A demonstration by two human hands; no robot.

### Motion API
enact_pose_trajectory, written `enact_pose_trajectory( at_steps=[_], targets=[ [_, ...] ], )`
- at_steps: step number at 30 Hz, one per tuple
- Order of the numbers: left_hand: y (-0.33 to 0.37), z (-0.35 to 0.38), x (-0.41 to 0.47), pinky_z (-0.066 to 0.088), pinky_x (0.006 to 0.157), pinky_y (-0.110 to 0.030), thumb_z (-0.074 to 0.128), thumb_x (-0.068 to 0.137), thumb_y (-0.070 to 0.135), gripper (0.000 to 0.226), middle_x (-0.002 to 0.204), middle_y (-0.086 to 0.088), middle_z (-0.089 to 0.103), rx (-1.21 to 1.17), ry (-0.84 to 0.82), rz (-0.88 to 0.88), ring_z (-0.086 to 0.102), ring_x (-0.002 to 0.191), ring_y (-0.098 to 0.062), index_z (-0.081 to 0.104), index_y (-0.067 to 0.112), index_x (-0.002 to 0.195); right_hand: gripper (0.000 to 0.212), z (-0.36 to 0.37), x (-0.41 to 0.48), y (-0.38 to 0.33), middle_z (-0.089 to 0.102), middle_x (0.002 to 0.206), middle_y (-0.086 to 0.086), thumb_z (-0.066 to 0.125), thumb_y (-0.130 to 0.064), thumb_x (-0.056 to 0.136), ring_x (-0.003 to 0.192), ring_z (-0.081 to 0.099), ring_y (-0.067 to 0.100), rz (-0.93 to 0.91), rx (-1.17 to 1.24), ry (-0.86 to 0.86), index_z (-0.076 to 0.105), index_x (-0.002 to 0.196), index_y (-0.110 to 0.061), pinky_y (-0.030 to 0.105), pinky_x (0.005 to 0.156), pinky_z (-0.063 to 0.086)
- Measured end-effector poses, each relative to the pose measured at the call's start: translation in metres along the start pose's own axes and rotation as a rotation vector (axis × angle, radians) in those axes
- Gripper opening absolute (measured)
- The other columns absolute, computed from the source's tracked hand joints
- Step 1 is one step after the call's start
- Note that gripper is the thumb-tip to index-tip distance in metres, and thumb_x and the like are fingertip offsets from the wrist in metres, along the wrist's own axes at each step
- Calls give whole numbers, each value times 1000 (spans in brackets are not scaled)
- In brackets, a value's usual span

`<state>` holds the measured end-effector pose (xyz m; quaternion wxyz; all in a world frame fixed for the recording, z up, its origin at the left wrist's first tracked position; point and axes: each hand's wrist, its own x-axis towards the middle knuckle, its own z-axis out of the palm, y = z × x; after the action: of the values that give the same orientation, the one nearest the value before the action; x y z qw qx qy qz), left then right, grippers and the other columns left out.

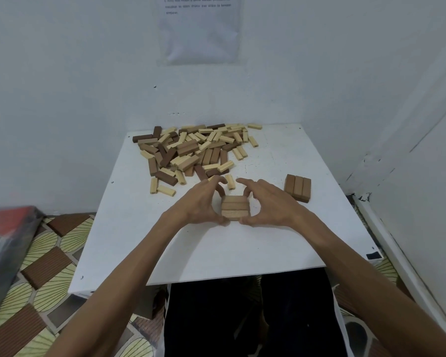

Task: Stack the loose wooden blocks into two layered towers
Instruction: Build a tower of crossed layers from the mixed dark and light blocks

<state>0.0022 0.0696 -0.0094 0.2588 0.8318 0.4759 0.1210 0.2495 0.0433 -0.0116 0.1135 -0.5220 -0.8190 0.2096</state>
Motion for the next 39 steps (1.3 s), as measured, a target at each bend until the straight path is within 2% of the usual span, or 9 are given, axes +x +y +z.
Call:
enact_pose_trajectory(
  at_steps=[3, 6, 9, 12, 18, 25, 29, 35, 39],
  targets=[
    [10, -2, 14, 36, 82, -28, 91, 63, 49, 94, 118, 16, 58, 19, -3, 65, 41, 97, -8, 40, 27, 138, 102, -13, -7, 9, 53, 123, -19, 80, -58, 74, 106, 44, 4, 15, 6, 48, 22, 156, -43, 27, 80, 43],
    [24, -3, 34, 37, 81, -27, 89, 65, 50, 93, 119, 17, 58, 37, -23, 119, 44, 96, -7, 39, 28, 139, 103, -28, -17, 23, 52, 121, -23, 83, -57, 73, 100, 42, 0, 69, 15, 78, 23, 156, -44, 18, 86, 35],
    [40, -1, 57, 37, 78, -26, 88, 66, 51, 91, 117, 23, 57, 29, -53, 163, 45, 94, 0, 38, 29, 139, 105, -42, -26, 41, 53, 120, -25, 81, -64, 69, 100, 48, 0, 119, 30, 101, 22, 154, -48, 25, 86, 43],
    [57, 3, 83, 38, 78, -27, 85, 64, 54, 90, 115, 26, 57, 12, -91, 185, 45, 96, 5, 38, 31, 137, 102, -56, -36, 57, 54, 119, -24, 84, -55, 73, 107, 42, 1, 161, 25, 127, 26, 156, -41, 27, 87, 42],
    [79, 18, 126, 43, 83, -29, 88, 67, 47, 87, 116, 25, 58, -19, -139, 218, 48, 97, -6, 39, 32, 137, 99, -76, -53, 85, 53, 121, -25, 84, -53, 75, 108, 41, 0, 244, 14, 171, 28, 155, -42, 30, 90, 45],
    [90, 29, 156, 40, 79, -29, 87, 66, 42, 86, 118, 25, 57, -9, -152, 241, 47, 96, -4, 39, 31, 137, 97, -85, -51, 108, 53, 121, -26, 83, -56, 76, 102, 39, -3, 294, 8, 169, 28, 155, -42, 25, 87, 41],
    [92, 33, 163, 41, 79, -30, 87, 67, 40, 86, 119, 22, 57, 20, -158, 259, 49, 96, -11, 40, 29, 138, 97, -82, -53, 116, 52, 123, -26, 83, -57, 75, 104, 38, -3, 310, 20, 173, 29, 155, -42, 25, 86, 38],
    [89, 38, 166, 37, 77, -27, 87, 69, 39, 85, 120, 23, 57, 19, -161, 262, 44, 95, -6, 40, 28, 139, 96, -81, -52, 116, 51, 125, -25, 83, -53, 78, 104, 36, -3, 319, 9, 171, 30, 156, -38, 26, 87, 39],
    [89, 38, 166, 36, 78, -28, 88, 70, 38, 85, 121, 21, 57, 24, -159, 272, 44, 96, -9, 40, 27, 140, 95, -80, -52, 116, 51, 125, -24, 83, -52, 78, 104, 36, -3, 318, -7, 169, 30, 156, -38, 24, 86, 37]
  ],
)
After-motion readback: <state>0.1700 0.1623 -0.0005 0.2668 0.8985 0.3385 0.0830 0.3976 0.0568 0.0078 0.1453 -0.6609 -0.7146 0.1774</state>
